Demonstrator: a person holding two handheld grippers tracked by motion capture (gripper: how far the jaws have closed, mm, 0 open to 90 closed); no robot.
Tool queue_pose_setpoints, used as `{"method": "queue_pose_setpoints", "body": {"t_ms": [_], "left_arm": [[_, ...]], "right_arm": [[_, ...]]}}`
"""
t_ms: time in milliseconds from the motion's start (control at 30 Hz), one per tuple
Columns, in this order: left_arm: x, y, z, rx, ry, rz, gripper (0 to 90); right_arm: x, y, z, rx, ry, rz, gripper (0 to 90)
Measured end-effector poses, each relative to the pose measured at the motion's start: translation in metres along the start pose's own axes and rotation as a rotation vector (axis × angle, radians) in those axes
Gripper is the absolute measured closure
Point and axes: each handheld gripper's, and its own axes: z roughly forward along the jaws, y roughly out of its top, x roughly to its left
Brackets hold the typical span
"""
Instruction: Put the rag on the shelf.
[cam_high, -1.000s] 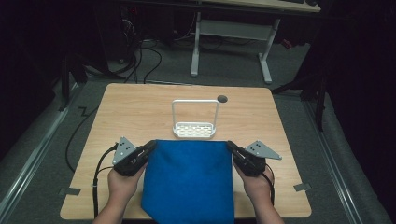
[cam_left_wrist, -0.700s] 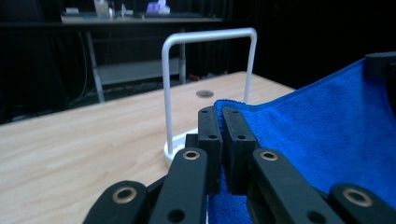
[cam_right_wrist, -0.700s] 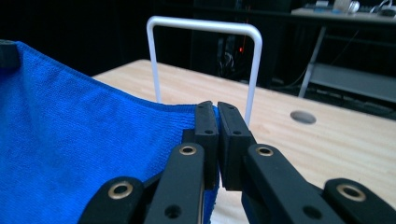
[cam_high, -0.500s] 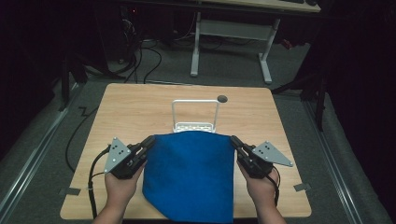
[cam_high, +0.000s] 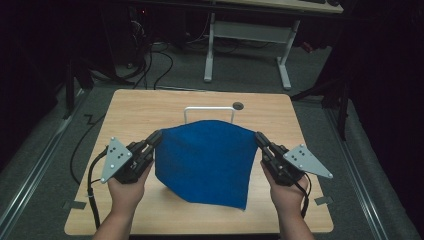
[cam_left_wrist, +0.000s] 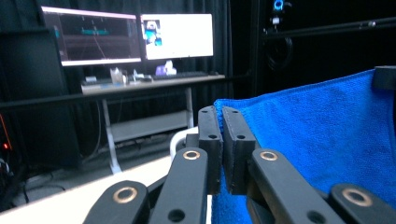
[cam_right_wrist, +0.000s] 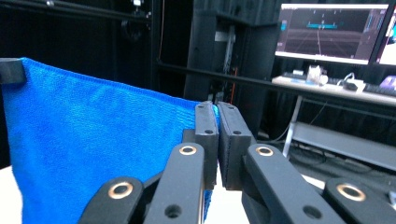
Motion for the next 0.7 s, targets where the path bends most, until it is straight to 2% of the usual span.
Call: {"method": "queue_pose_setpoints", "body": {"t_ms": [200,367,433,533,633,700], "left_arm": [[0.001,0.018,0.006,-0.032,0.003,0.021,87.6],[0.005,0.026,0.017,-0.04,0.006,0.023,87.6],[0.009,0.029,0.023,-0.039,0.013,0.031,87.6],[0.018,0.032,0.035,-0.02,0.015,0.02,87.6],[0.027,0.032,0.047,-0.004,0.041,0.04,87.6],[0.033,0.031,0.055,0.004,0.05,0.038,87.6]], "right_arm": [[-0.001,0.022,0.002,-0.043,-0.002,-0.016,88.3],[-0.005,0.032,0.009,-0.052,-0.01,-0.017,88.3],[-0.008,0.034,0.014,-0.051,-0.021,-0.014,88.3],[-0.016,0.038,0.021,-0.041,-0.034,-0.002,88.3],[-0.025,0.041,0.03,-0.03,-0.051,-0.001,88.3],[-0.03,0.043,0.035,-0.026,-0.06,0.011,88.3]]}}
